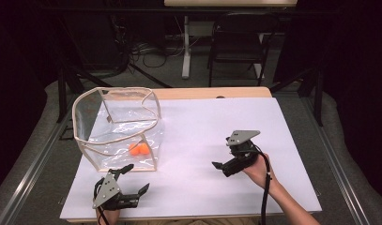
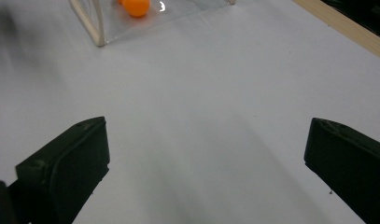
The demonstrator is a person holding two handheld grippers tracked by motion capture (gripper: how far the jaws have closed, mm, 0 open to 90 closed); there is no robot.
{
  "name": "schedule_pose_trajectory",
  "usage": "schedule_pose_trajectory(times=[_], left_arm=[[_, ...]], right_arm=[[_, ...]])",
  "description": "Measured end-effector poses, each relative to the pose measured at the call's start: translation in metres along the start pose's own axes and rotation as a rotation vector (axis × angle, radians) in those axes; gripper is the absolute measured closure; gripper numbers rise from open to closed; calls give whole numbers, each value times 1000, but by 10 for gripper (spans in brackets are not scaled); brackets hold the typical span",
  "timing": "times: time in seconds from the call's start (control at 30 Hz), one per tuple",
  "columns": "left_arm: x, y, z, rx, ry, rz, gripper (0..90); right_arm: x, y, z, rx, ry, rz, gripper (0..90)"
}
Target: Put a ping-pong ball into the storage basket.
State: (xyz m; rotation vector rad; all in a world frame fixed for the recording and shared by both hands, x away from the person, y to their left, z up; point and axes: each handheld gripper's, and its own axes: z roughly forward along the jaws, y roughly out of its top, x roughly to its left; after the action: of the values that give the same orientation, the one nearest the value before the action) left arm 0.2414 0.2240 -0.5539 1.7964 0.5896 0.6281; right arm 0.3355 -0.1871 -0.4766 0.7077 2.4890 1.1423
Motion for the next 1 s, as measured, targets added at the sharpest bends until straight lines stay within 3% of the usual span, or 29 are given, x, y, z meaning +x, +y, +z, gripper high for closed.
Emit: schedule_pose_trajectory(times=[0.6,1.0], left_arm=[[0,0,0,2,2,-4,156],[0,0,1,4,0,-4,156]], right_arm=[[5,-49,-8,26,-48,38,0],[4,-73,-16,-7,-92,75,0]])
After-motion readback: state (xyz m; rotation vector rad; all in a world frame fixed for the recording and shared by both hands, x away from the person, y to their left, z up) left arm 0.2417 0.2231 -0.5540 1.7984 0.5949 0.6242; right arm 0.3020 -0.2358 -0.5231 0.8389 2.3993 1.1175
